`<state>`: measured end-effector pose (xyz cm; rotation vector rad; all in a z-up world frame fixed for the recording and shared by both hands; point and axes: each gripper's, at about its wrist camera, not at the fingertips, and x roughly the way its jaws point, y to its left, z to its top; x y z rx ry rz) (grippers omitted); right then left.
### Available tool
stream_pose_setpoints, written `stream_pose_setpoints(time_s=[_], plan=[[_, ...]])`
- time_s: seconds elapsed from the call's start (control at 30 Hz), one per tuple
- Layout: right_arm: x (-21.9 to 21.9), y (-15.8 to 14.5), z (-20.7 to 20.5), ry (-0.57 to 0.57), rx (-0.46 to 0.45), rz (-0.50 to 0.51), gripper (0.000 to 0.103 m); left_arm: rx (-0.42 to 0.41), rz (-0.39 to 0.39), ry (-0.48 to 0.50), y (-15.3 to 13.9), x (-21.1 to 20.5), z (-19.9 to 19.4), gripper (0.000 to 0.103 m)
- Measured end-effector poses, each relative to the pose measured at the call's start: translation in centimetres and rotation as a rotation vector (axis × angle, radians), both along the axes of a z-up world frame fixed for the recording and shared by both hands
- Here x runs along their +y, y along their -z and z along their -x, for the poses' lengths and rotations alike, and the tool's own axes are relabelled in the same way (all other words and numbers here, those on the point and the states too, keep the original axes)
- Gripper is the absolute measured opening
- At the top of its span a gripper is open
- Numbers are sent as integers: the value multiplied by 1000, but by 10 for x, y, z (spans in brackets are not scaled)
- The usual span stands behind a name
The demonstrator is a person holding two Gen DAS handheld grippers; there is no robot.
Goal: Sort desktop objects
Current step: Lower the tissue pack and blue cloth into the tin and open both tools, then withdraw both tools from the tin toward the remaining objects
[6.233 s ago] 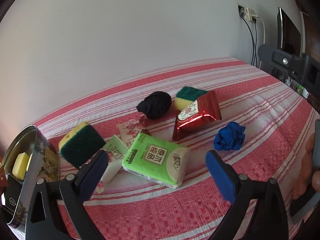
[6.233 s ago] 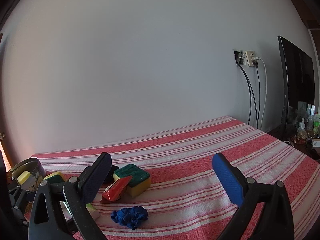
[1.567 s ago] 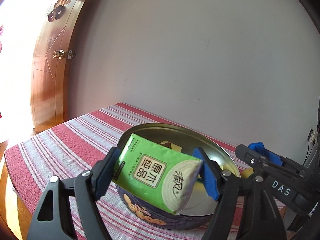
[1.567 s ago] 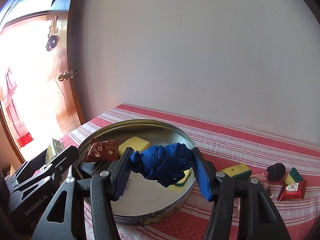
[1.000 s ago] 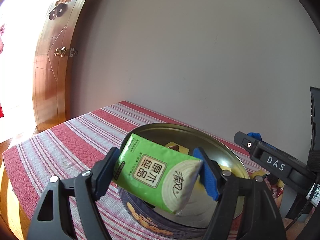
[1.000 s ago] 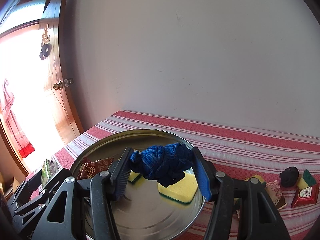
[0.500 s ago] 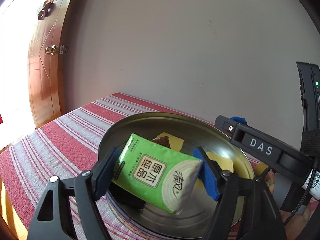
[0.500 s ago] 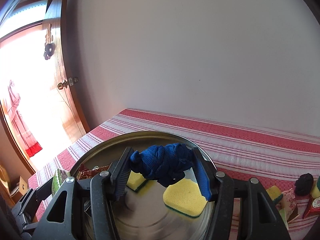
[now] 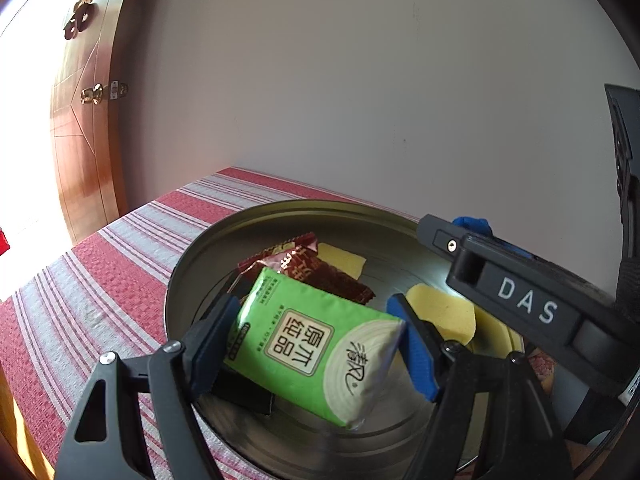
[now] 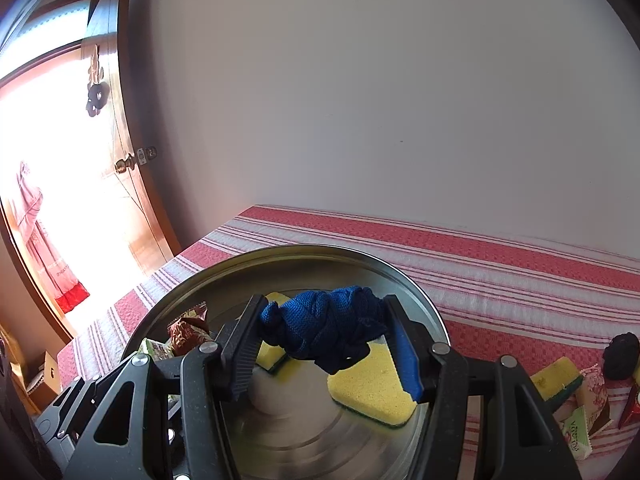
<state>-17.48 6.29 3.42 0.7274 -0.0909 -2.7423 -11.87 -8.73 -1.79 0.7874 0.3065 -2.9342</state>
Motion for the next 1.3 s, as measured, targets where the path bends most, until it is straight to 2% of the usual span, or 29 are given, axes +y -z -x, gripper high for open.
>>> stream_pose_setpoints(time_s=[0.07,0.13,0.17,0.2,0.3,0.4,0.53,0.8,0.97,1.1,1.3], plan=[[-1,1,2,-25,2,15,62,7,-5,-4,-1,0,-2,80],[3,2,3,-45,-9,55,71,31,-26,-9,-4,-6,-7,94],[7,1,1,-38,-5,75,82,49,-36,-18,-6,-10,-11,98],[11,0,-1,-26,9,95,86,70,-45,-28,-8,-14,-15,102],[27,-8,-12,3,63,140,88,125,-69,-77,-15,-29,-29,102],[44,-18,-27,73,136,178,89,170,-67,-183,-21,-45,-43,102],[58,-28,-45,148,222,188,92,179,-54,-302,-24,-60,-55,102],[60,-36,-64,207,329,164,103,174,-71,-384,-22,-72,-61,102],[65,-36,-66,281,344,131,103,183,-17,-412,-26,-72,-65,102],[73,-34,-67,282,338,158,103,181,-9,-432,-26,-75,-70,102],[73,-31,-68,269,318,117,103,168,0,-457,-24,-80,-74,102]])
